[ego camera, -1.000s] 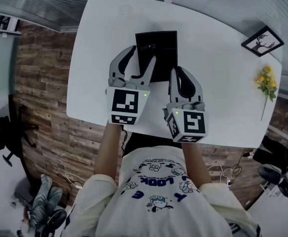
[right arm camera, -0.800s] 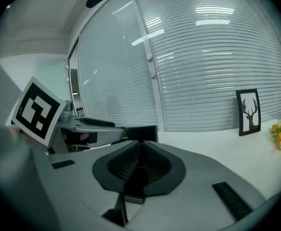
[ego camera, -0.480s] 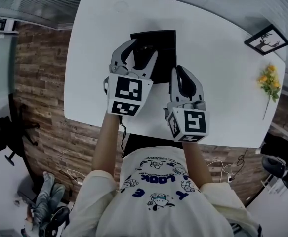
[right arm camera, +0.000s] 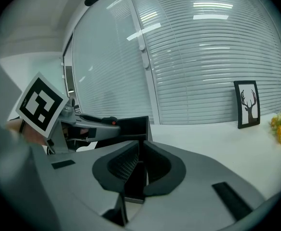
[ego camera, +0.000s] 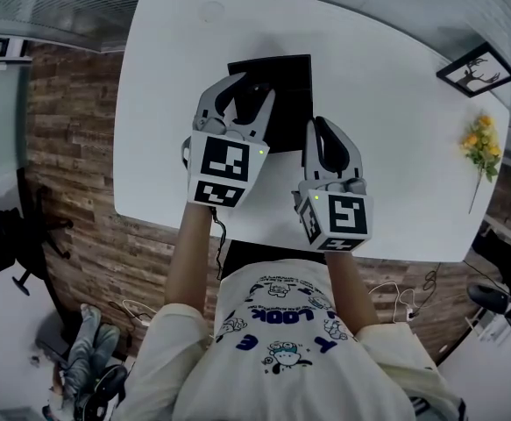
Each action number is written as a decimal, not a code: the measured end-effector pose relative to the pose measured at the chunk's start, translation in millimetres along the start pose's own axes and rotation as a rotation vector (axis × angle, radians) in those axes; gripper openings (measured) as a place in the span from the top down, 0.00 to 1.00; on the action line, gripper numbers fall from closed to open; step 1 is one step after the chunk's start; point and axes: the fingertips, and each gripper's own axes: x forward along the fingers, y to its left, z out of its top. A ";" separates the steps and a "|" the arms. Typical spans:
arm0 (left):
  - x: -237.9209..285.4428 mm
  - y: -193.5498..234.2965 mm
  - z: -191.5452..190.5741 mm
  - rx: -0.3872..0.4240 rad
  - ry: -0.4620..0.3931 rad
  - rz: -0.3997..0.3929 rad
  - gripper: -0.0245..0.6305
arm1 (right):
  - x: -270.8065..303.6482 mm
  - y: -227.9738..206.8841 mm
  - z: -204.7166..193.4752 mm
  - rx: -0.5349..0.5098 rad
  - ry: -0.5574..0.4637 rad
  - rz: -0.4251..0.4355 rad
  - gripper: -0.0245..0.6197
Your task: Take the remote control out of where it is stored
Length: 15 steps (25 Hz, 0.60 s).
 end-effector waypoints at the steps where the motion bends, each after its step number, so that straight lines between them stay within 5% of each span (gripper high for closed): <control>1: 0.3 0.5 0.2 -0.001 -0.002 -0.002 0.73 | 0.3 -0.8 -0.7 0.002 0.001 -0.001 0.89; 8: -9.4 16.9 8.8 -0.042 -0.045 0.048 0.85 | -0.3 0.4 -0.9 0.003 0.001 -0.004 0.89; 15: -31.5 19.0 29.1 -0.032 -0.096 0.071 0.85 | -8.7 9.0 11.9 -0.005 -0.031 0.006 0.89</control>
